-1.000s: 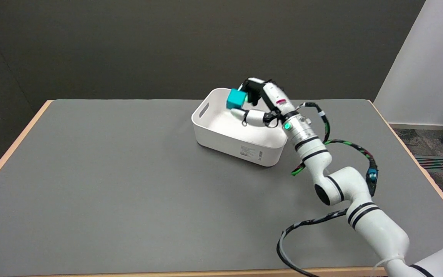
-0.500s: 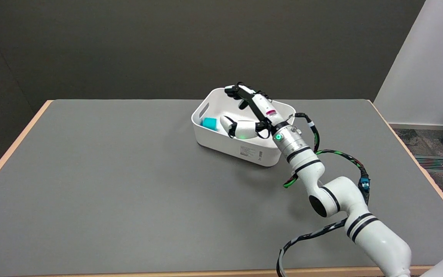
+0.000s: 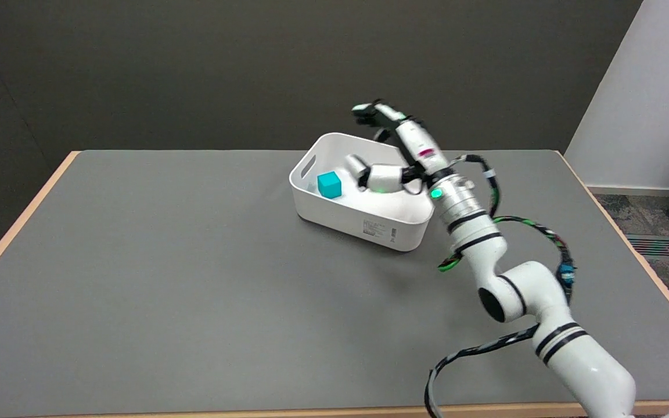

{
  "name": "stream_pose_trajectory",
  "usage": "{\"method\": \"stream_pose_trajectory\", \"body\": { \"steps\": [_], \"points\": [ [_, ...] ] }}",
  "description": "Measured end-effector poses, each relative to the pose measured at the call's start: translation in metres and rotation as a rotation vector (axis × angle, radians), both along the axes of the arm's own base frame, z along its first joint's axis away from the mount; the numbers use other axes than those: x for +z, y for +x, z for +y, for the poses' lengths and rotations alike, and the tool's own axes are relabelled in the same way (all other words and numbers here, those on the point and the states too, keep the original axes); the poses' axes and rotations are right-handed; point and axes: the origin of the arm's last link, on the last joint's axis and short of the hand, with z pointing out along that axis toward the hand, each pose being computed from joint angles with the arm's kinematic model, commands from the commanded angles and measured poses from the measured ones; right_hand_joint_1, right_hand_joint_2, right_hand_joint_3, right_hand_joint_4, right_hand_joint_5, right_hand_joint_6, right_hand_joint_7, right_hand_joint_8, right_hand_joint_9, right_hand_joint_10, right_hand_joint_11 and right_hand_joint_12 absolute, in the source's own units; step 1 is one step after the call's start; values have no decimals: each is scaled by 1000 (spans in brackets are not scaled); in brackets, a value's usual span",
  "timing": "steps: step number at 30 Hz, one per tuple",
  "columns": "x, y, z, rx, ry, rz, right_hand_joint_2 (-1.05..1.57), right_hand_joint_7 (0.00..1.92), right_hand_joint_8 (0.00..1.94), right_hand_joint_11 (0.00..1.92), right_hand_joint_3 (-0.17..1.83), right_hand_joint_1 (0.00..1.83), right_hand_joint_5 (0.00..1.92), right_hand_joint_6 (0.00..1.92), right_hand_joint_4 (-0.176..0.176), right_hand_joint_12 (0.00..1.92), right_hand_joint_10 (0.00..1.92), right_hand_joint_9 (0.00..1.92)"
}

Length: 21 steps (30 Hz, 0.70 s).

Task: Place blue wooden cube into white box.

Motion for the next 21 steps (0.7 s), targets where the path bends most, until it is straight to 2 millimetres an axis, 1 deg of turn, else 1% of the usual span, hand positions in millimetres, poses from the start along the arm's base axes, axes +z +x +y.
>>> {"method": "stream_pose_trajectory", "body": {
  "steps": [4,7,11,12,16,19,21],
  "points": [
    [30,7,10,42,-67,20,624,409,534,208,925,723,301,570,-32,1461,886,263],
    [65,6,24,62,-130,31,642,409,534,202,919,712,297,561,-35,1452,894,268],
    [113,-4,46,46,-208,34,678,405,515,202,888,694,293,527,-44,1432,915,256],
    [130,-8,55,34,-238,34,681,402,515,199,888,693,290,523,-47,1429,915,255],
    [176,-20,84,-5,-323,24,684,395,519,190,888,699,286,518,-53,1420,919,251],
    [202,-28,104,-32,-379,10,687,398,526,194,890,710,288,522,-56,1424,925,252],
    [213,-32,114,-42,-405,-1,690,402,533,199,894,718,290,527,-58,1430,930,254]
  ]
}}
